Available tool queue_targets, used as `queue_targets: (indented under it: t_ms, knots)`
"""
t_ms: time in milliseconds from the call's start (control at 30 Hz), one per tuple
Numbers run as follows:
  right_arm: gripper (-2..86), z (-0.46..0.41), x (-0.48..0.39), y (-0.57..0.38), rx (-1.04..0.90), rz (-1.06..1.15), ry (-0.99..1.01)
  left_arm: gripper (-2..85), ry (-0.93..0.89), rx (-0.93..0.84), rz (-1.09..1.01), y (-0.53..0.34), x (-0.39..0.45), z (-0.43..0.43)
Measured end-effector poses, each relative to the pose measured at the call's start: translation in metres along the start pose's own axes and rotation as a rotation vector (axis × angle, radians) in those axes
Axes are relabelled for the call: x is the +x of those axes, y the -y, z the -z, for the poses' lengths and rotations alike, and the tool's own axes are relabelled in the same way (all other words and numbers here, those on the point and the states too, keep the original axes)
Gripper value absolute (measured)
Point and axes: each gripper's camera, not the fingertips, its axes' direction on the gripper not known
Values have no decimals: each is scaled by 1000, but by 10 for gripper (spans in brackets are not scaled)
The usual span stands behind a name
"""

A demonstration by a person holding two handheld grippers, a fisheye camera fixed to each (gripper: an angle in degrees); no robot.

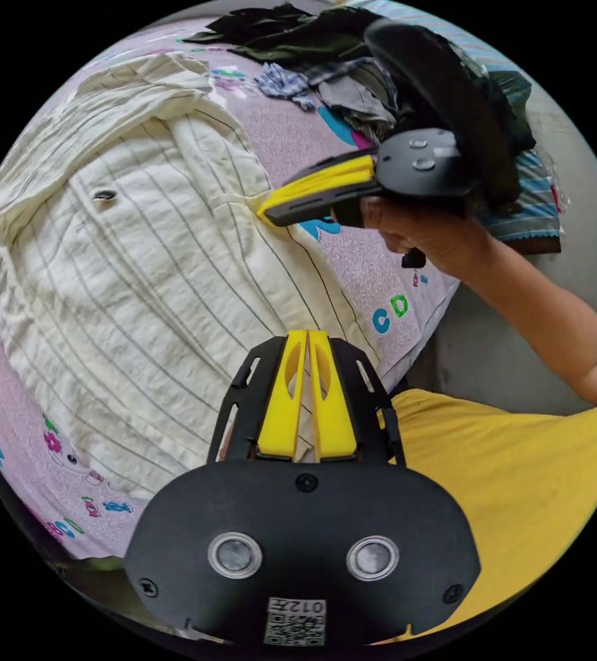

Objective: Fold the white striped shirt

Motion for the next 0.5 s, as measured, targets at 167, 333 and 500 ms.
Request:
queue_targets:
  t_ms: [167, 333, 500]
  knots:
    - [3, -15, 10, -16, 58, -105, 109, 6, 51, 205, 144, -69, -40, 36]
    - [5, -21, 8, -24, 32, -95, 111, 5, 92, 224, 323, -145, -80, 44]
    - [6, -4, -12, -60, 161, 28, 128, 4, 95, 173, 314, -185, -89, 23]
